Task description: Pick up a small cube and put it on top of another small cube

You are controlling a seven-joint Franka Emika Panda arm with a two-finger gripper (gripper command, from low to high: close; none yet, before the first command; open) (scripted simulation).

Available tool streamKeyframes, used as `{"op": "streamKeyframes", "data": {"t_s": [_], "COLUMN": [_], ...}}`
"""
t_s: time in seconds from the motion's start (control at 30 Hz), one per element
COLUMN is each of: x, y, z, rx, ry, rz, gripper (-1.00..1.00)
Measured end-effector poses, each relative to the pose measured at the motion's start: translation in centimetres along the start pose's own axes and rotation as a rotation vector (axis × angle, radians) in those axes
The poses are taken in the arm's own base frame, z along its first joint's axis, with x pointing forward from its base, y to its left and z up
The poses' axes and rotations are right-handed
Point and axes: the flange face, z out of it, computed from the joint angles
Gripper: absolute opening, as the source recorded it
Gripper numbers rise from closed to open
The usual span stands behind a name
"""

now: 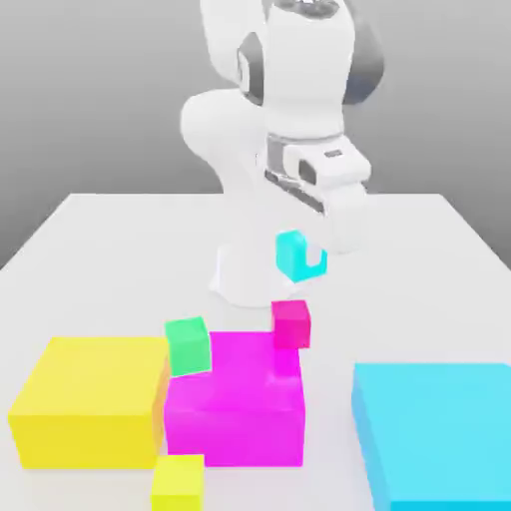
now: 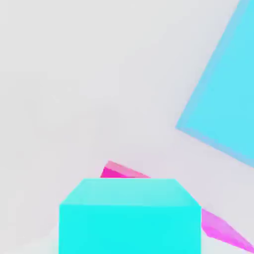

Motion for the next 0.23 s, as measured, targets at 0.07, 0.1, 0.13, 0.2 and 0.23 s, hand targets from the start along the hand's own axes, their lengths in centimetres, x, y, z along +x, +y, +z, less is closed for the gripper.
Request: {"op": "streamKeyframes", "data": {"t_s": [0.07, 0.1, 0.13, 0.2, 0.23], "x": [-0.1, -0.1, -0.2, -0.2, -0.2], "y": [0.1, 0.0, -0.1, -0.1, -0.1], "z": [1.9, 2.9, 3.9, 4.4, 4.4], "rx": [-0.003, -0.003, -0.003, -0.003, -0.003], "ry": [-0.001, -0.001, -0.001, -0.001, -0.001], "rz": [-0.003, -0.004, -0.004, -0.004, -0.004], "gripper": [-1.0, -1.0, -1.0, 1.0, 1.0]}}
